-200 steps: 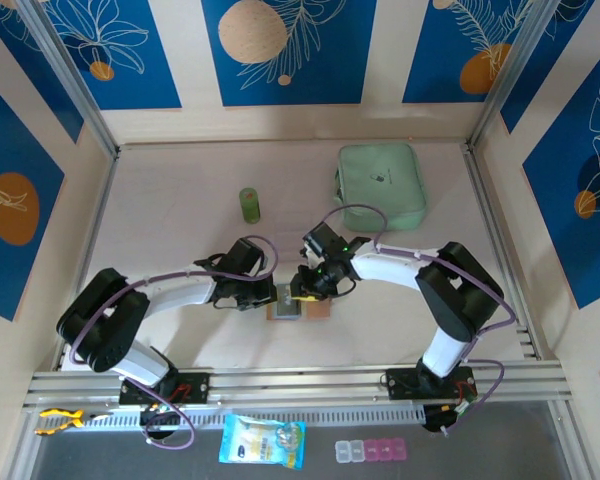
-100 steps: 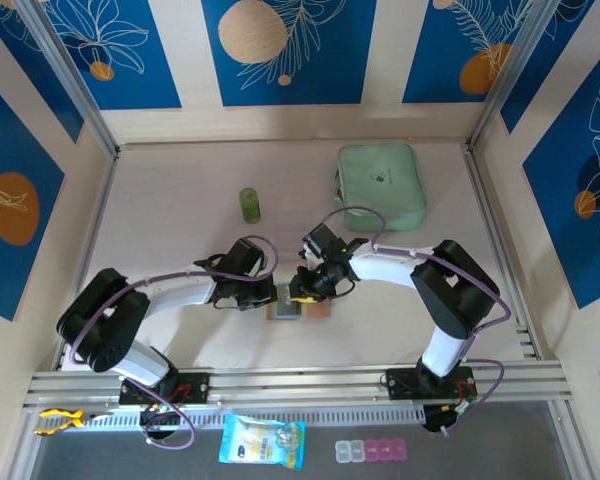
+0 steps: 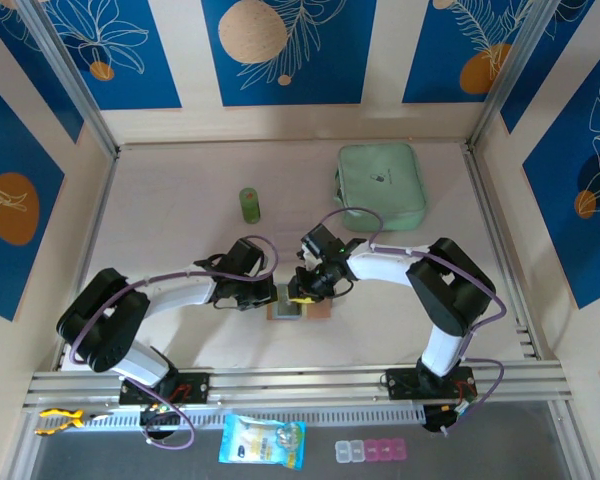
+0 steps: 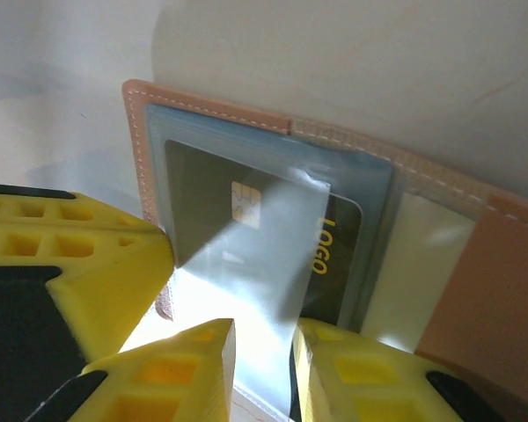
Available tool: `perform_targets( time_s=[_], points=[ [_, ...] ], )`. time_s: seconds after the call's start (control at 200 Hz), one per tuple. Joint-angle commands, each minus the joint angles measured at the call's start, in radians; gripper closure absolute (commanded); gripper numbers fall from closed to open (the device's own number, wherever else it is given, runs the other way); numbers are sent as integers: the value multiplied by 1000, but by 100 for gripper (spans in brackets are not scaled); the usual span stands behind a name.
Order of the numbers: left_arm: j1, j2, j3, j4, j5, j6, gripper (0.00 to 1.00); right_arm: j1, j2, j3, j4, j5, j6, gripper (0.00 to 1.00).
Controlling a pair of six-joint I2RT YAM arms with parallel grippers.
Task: Take the credit cards out of the card holder
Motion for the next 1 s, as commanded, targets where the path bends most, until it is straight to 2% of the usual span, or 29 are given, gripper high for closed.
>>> perform_targets(
  time_s=[0.0,0.495,0.64,0.76,0.995],
  points=[
    [-8,12,-23,-54,-13,11,100,-3,-5,6,-94,57,-22,73],
    [-8,-28,-5,-87,-7,11,100,-11,-92,12,-106,47,-42,70],
    [-8,-57,23,-112,-14,17,100,-27,-130,-33,-42,-13,-45,67],
    [-9,-62,46,-118,0,17,100,-32,-147,-58,-27,-2,-39,67],
    [-16,-31,60,-53,45,2,100,-63,-147,-126,60,-42,-11,68]
  ],
)
